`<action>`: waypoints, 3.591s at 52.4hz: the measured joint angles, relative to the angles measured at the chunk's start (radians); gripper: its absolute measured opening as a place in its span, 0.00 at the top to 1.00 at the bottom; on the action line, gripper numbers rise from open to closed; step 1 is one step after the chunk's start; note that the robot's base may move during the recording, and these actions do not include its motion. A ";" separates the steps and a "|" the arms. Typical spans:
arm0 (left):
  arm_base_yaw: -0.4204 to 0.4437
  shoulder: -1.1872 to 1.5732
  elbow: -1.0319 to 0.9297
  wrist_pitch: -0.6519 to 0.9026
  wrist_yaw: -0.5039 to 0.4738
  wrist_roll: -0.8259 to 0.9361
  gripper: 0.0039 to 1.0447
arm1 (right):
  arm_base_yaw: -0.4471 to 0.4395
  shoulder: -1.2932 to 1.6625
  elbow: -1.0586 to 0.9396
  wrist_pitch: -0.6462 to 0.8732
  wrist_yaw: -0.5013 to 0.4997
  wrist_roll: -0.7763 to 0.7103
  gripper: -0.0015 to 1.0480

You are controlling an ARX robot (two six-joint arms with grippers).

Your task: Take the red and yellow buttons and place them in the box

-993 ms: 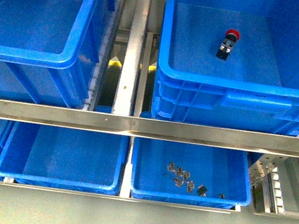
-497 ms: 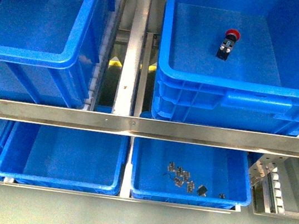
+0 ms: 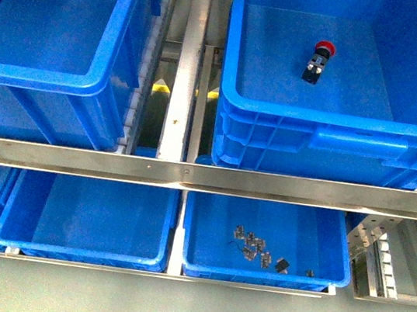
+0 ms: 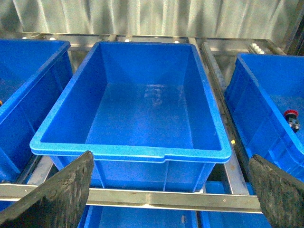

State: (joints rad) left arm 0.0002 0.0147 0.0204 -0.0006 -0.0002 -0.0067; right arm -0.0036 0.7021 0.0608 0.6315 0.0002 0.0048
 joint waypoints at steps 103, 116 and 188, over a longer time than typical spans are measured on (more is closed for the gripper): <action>0.000 0.000 0.000 0.000 0.000 0.000 0.07 | 0.002 -0.697 -0.039 -0.630 0.000 -0.002 0.44; 0.000 0.000 0.000 0.000 0.004 0.000 0.07 | 0.003 -0.698 -0.039 -0.630 0.004 -0.002 0.06; 0.000 0.000 0.000 0.000 -0.001 0.000 0.07 | 0.003 -0.700 -0.039 -0.634 -0.002 -0.002 0.06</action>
State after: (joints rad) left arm 0.0002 0.0147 0.0204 -0.0006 -0.0010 -0.0067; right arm -0.0002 0.0025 0.0216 -0.0021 -0.0013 0.0025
